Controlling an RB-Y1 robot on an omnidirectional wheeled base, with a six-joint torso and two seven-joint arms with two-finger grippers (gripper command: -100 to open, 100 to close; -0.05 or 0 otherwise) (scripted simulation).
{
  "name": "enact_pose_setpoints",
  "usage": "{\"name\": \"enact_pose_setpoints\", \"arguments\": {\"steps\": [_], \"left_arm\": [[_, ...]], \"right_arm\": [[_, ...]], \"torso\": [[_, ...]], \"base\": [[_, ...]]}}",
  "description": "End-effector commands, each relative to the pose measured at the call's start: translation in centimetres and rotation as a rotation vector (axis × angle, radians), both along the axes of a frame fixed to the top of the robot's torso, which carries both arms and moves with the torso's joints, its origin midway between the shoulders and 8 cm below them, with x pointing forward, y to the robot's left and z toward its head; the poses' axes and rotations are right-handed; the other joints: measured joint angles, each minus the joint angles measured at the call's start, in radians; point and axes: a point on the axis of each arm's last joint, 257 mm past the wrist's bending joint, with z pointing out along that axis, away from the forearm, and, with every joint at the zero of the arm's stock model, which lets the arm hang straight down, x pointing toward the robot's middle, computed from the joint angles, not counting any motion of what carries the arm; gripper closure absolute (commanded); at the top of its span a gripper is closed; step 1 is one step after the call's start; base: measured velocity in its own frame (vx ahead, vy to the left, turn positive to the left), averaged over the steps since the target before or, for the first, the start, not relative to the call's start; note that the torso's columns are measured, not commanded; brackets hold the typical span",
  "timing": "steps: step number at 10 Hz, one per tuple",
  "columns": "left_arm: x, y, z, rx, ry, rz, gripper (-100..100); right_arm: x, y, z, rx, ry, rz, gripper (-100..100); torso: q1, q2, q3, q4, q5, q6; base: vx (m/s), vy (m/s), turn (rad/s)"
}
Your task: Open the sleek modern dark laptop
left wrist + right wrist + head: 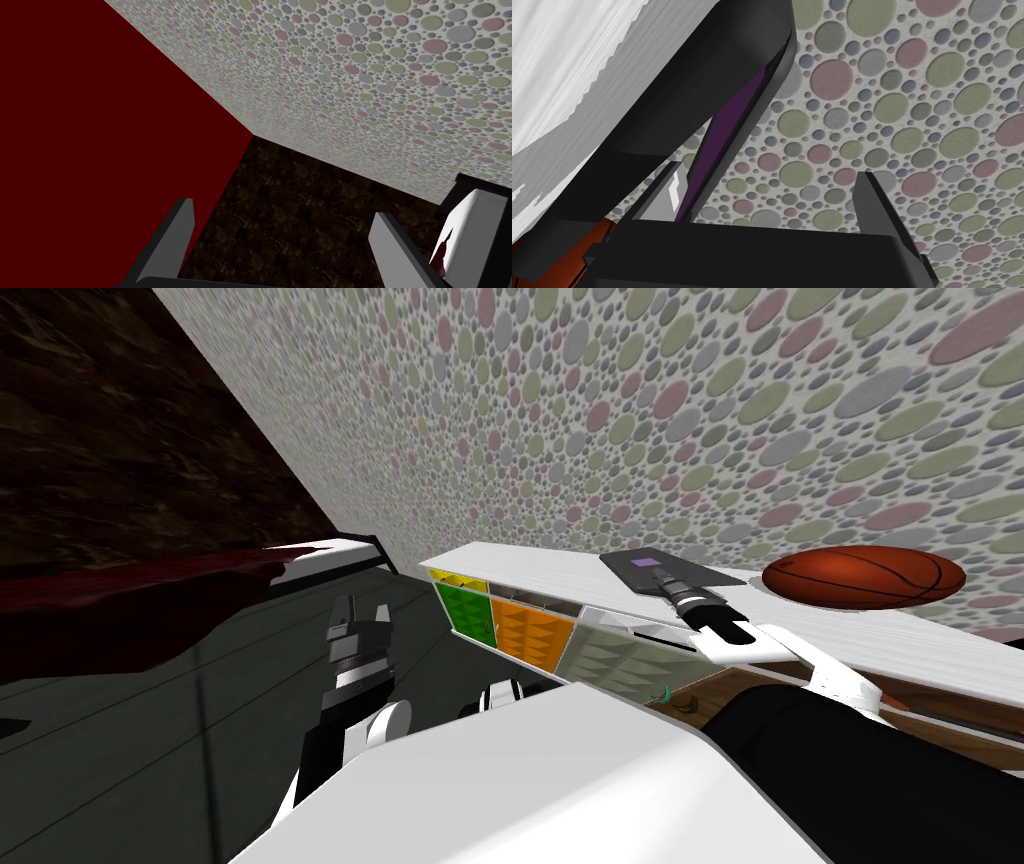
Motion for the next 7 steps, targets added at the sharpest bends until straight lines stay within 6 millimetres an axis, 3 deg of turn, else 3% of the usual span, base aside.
{"name": "enact_pose_setpoints", "arguments": {"steps": [1,2,7], "left_arm": [[0.0,0.0,0.0,0.0,0.0,0.0,0],[0.0,0.0,0.0,0.0,0.0,0.0,0],[0.0,0.0,0.0,0.0,0.0,0.0,0]], "right_arm": [[-0.06,0.24,0.78,-0.004,0.003,0.002,-100],[-0.1,0.23,0.8,-0.002,0.003,0.0,0],[-0.09,0.23,0.81,-0.002,0.003,0.001,0]], "torso": [[0.0,0.0,0.0,0.0,0.0,0.0],[-0.002,0.0,0.0,0.0,-0.002,0.0],[-0.006,-0.002,-0.001,-0.002,-0.005,0.0]], "base": [[0.0,0.0,0.0],[0.0,0.0,0.0],[0.0,0.0,0.0]]}}
